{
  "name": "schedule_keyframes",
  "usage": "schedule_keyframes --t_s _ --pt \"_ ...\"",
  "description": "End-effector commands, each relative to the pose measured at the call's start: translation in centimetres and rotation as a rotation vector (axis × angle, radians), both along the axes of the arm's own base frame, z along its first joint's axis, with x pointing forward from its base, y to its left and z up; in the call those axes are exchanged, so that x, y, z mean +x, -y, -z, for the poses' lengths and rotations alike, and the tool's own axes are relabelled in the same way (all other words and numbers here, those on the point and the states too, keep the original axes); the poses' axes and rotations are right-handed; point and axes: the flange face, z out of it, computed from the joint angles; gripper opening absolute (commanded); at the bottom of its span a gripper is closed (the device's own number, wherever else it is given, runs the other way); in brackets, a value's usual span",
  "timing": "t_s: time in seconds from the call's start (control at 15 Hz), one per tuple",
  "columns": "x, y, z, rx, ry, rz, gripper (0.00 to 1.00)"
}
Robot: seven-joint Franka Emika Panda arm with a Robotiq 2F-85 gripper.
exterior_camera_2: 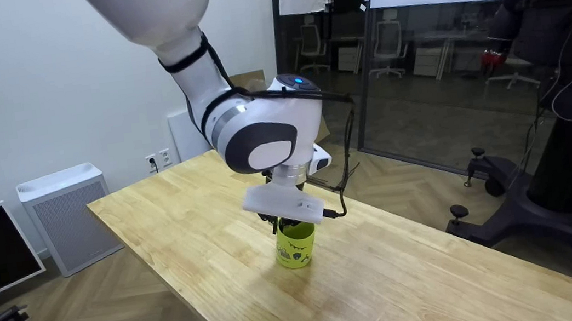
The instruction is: Move the yellow mug to the left
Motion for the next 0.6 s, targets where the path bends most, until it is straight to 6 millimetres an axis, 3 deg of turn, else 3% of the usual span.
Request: schedule_keyframes --t_s 0.0,0.33,0.53 --pt "-4.1 0.4 0.8 0.042 -0.150 0.079 0.03" --pt "-5.9 1.4 0.8 0.054 -0.267 0.171 0.03" --pt "-5.8 2.1 1.0 0.026 -0.299 0.258 0.03"
